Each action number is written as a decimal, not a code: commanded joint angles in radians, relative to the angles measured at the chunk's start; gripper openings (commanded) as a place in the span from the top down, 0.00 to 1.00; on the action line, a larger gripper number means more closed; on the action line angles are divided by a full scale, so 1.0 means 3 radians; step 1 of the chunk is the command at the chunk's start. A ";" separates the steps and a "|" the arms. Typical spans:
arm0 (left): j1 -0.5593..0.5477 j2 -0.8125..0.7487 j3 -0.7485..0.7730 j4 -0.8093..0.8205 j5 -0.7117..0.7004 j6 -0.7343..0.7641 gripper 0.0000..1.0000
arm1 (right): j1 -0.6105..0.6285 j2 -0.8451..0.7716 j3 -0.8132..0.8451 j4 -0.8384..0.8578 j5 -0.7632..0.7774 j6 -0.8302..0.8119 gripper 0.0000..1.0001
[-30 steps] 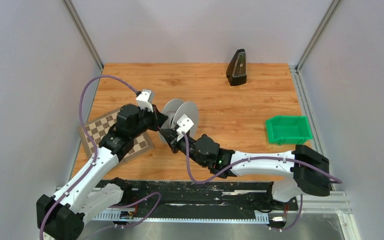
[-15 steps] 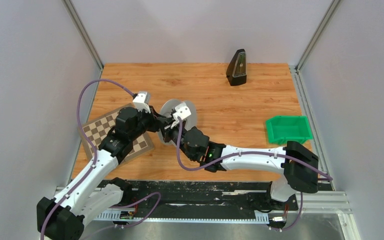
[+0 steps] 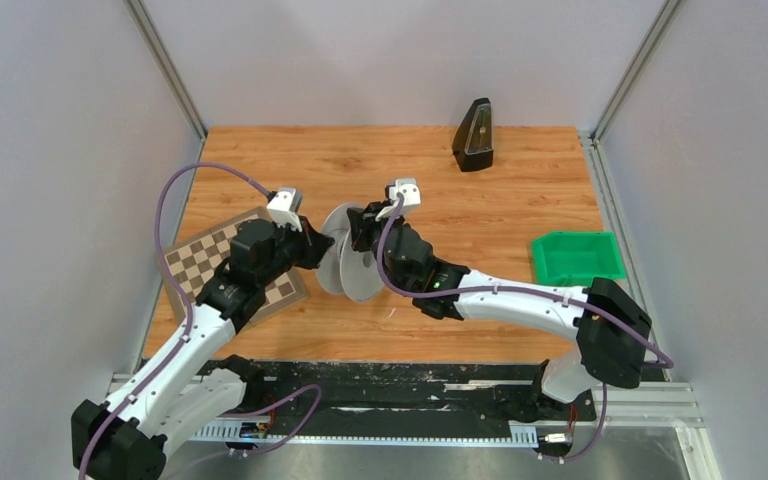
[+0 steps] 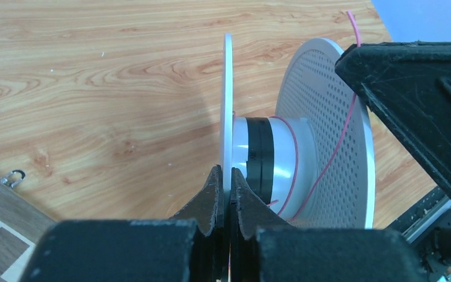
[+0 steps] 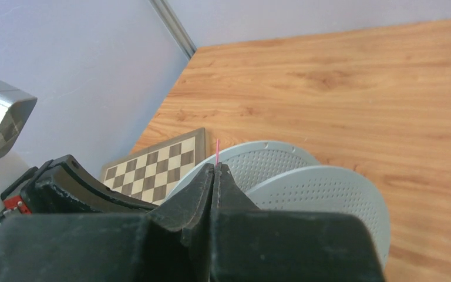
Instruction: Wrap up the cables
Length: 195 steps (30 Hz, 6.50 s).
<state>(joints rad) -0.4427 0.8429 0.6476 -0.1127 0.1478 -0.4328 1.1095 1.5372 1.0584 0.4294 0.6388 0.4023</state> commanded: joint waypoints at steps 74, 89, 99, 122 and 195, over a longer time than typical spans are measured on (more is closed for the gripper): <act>-0.0274 -0.0268 -0.0595 0.2078 0.0780 0.2004 1.00 | -0.1360 -0.0602 -0.0825 -0.1556 -0.2368 0.4080 0.80; -0.0275 -0.0205 -0.0530 0.1934 0.0657 0.2006 1.00 | -0.1400 -0.0731 -0.1019 -0.1557 -0.2171 0.4113 0.72; -0.0277 -0.0175 -0.0523 0.1917 0.0577 0.1978 1.00 | -0.1520 -0.0944 -0.1127 -0.1617 -0.1908 0.4010 0.64; -0.0268 -0.0165 0.0195 0.0567 0.0840 0.1273 1.00 | -0.1706 -0.2243 -0.0964 -0.1045 -0.4059 -0.1173 0.32; 0.0412 0.0285 0.1010 0.0699 0.0321 -0.0045 1.00 | 0.0754 -0.0376 -0.1852 0.1119 -0.1234 -0.3411 0.32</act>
<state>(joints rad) -0.3206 1.0092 0.8154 0.0559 0.1921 -0.4225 1.3190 1.4765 0.5476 0.6163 0.2222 -0.4522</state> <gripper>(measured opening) 0.022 0.671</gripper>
